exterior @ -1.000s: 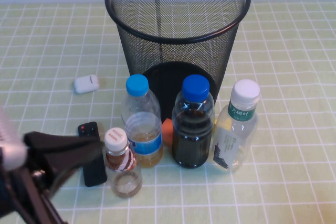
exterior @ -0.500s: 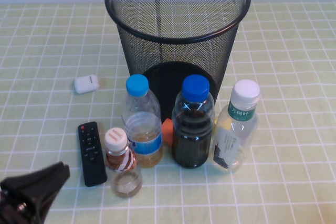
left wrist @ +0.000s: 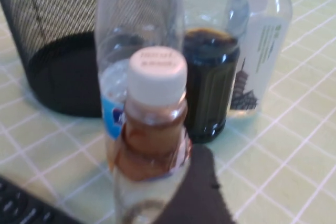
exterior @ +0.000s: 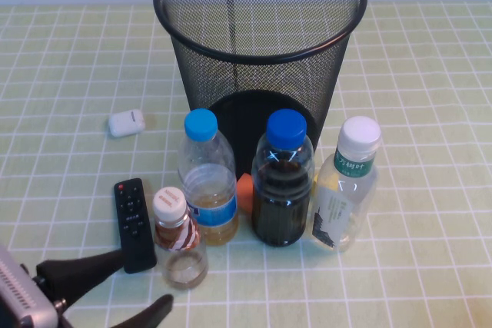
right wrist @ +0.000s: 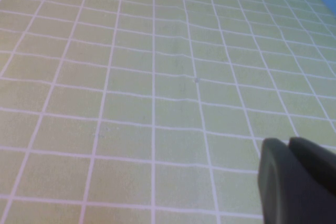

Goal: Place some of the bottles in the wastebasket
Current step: Pick up a bottle from the table with left arm

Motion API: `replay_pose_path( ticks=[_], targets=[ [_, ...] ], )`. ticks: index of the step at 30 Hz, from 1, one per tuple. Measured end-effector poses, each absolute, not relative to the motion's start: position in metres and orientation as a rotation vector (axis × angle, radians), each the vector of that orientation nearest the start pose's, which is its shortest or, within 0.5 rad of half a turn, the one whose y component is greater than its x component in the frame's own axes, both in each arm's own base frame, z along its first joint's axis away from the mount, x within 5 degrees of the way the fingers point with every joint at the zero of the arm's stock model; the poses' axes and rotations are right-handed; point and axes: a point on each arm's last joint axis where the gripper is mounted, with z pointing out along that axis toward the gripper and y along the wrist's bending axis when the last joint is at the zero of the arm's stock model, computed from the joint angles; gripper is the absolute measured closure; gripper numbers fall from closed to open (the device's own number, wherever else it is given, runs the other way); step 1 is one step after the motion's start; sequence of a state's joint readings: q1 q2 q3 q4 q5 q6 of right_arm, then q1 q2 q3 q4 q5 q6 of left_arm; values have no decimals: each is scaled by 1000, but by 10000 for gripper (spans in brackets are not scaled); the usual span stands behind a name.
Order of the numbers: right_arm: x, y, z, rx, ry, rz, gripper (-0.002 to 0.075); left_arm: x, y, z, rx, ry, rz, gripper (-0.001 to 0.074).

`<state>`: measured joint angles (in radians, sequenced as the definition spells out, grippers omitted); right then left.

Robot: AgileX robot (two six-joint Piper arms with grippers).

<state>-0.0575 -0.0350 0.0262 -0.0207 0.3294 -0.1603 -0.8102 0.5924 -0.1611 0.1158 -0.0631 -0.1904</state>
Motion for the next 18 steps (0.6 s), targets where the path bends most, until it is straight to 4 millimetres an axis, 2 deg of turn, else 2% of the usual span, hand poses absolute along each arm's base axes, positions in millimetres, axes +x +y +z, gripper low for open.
replay_pose_path(
  ticks=[2,5,12,18],
  targets=[
    [52,-4,177,-106,1804,-175,733,83,-90,225,688,1737,-635,200],
    [52,-4,177,-106,1804,-175,733,87,-95,227,692,1690,-645,171],
    [52,-4,177,-106,1804,-175,733,93,-103,225,754,1638,-599,162],
    [52,-4,177,-106,1804,-175,733,103,-103,231,622,1587,-588,162]
  ],
)
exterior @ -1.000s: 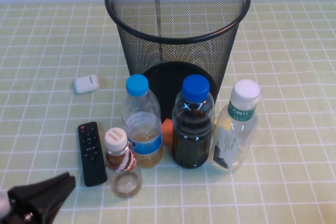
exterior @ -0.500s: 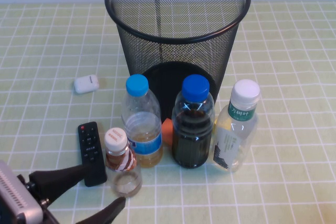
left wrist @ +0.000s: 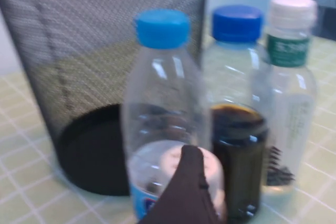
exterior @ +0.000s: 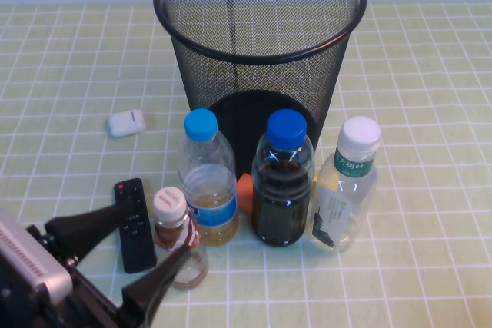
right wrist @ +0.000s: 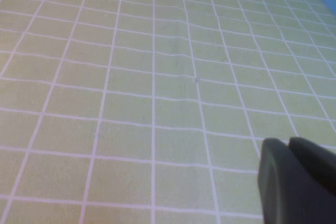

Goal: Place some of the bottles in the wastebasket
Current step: Pick up a bottle from the table with left arm

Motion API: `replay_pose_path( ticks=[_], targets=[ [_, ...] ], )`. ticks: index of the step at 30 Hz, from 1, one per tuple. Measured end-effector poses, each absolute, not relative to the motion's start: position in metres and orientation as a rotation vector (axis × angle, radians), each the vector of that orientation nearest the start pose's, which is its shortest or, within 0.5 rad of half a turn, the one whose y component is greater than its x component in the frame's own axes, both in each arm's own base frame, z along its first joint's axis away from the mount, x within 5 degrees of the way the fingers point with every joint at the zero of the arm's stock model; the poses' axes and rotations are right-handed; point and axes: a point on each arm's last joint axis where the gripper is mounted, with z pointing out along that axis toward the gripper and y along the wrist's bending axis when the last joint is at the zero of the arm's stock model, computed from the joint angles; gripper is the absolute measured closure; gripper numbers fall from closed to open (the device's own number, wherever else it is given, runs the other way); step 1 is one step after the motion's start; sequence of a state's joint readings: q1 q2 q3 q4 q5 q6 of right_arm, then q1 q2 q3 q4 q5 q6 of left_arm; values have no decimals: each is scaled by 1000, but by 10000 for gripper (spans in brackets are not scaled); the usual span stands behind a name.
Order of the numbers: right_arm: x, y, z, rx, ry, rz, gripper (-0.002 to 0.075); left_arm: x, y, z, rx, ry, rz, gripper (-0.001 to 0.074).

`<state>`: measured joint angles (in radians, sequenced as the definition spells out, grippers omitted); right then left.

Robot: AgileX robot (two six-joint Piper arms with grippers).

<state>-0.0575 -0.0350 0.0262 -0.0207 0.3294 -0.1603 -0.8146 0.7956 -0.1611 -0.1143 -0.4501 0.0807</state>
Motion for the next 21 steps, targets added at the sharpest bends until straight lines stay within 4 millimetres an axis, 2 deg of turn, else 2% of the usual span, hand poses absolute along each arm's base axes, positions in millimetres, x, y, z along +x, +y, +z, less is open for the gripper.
replay_pose_path(
  ticks=[10,21],
  targets=[
    [52,-4,177,-106,1804,-175,733,118,-104,229,541,1557,-488,160],
    [52,-4,177,-106,1804,-175,733,128,-110,221,470,1575,-505,160]
  ],
)
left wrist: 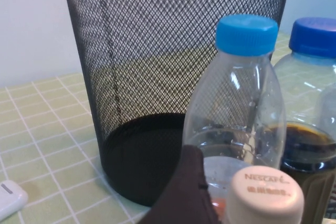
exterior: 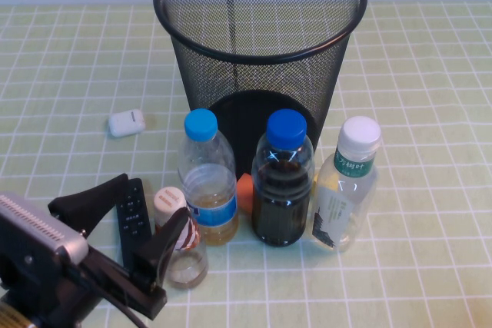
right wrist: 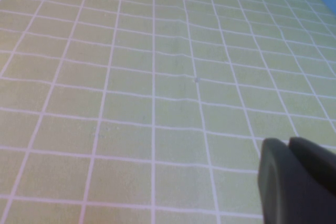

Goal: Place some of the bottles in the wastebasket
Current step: Pick up a bottle from the table with left arm

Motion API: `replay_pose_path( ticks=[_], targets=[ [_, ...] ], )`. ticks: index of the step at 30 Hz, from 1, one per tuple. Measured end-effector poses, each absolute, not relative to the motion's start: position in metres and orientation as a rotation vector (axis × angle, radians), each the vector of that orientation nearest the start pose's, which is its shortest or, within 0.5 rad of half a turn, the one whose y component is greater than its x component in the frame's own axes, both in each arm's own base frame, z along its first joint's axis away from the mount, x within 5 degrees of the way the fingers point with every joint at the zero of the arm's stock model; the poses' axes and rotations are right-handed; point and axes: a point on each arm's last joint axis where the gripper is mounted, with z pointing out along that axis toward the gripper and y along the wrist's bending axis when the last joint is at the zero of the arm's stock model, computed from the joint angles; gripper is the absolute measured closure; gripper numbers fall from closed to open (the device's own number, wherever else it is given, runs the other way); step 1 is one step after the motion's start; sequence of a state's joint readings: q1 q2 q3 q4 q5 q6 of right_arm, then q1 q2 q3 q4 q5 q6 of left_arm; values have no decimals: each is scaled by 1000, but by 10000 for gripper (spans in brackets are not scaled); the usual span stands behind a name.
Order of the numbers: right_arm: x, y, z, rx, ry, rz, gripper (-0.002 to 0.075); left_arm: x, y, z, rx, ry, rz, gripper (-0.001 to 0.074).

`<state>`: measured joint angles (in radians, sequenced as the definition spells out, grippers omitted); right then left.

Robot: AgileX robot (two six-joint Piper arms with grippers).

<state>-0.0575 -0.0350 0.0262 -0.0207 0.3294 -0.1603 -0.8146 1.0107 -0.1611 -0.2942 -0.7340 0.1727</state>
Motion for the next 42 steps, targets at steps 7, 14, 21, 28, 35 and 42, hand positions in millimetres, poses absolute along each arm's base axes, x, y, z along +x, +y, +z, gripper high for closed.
replay_pose_path(
  ticks=[7,14,21,28,35,42],
  targets=[
    [52,-4,177,-106,1804,-175,733,133,-114,219,424,1584,-534,160],
    [52,-4,177,-106,1804,-175,733,140,-121,217,406,1603,-546,160],
    [52,-4,177,-106,1804,-175,733,146,-127,205,424,1651,-520,160],
    [52,-4,177,-106,1804,-175,733,151,-130,199,427,1651,-501,160],
    [52,-4,177,-106,1804,-175,733,157,-136,195,432,1665,-492,163],
    [52,-4,177,-106,1804,-175,733,160,-139,192,435,1677,-486,267]
  ],
)
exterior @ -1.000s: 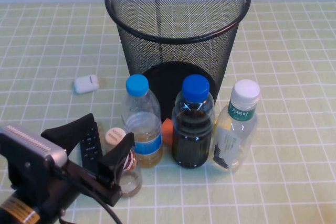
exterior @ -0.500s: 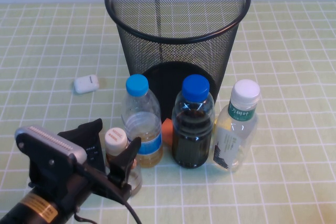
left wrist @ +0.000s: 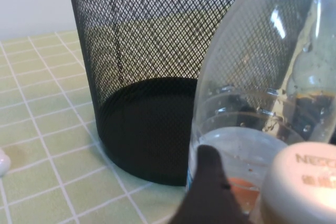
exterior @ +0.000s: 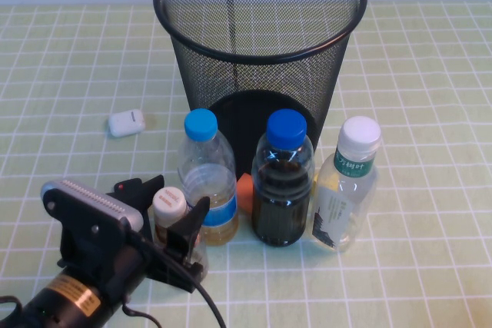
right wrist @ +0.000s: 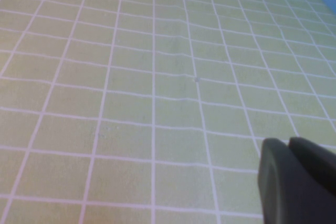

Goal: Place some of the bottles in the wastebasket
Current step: Pick up a bottle from the table with left arm

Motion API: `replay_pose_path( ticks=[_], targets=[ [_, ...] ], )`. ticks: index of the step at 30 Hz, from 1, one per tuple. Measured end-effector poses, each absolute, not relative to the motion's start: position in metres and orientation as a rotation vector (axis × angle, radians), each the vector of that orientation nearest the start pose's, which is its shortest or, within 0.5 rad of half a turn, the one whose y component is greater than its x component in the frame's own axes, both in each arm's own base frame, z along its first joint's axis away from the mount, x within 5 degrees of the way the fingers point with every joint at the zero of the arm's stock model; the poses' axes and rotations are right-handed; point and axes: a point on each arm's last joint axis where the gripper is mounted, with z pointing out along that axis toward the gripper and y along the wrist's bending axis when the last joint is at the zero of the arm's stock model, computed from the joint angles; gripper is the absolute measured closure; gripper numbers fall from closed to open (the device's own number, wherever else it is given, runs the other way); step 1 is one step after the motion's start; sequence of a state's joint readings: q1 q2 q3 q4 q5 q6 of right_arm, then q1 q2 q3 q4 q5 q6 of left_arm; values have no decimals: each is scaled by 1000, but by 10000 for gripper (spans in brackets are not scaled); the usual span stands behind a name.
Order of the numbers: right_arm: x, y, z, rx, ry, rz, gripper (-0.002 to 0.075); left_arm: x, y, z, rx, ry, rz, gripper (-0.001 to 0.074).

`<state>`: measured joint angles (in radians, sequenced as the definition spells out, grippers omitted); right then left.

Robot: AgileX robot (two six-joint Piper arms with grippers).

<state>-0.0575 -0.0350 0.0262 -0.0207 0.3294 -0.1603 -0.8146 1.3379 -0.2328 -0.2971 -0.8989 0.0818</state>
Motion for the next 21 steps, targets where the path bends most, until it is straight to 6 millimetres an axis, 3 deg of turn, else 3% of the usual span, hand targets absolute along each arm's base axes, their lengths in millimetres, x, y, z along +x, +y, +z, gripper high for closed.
replay_pose_path(
  ticks=[6,21],
  targets=[
    [52,-4,177,-106,1804,-175,733,160,-138,193,421,1669,-486,444],
    [52,-4,177,-106,1804,-175,733,150,-128,205,408,1770,-503,454]
  ],
)
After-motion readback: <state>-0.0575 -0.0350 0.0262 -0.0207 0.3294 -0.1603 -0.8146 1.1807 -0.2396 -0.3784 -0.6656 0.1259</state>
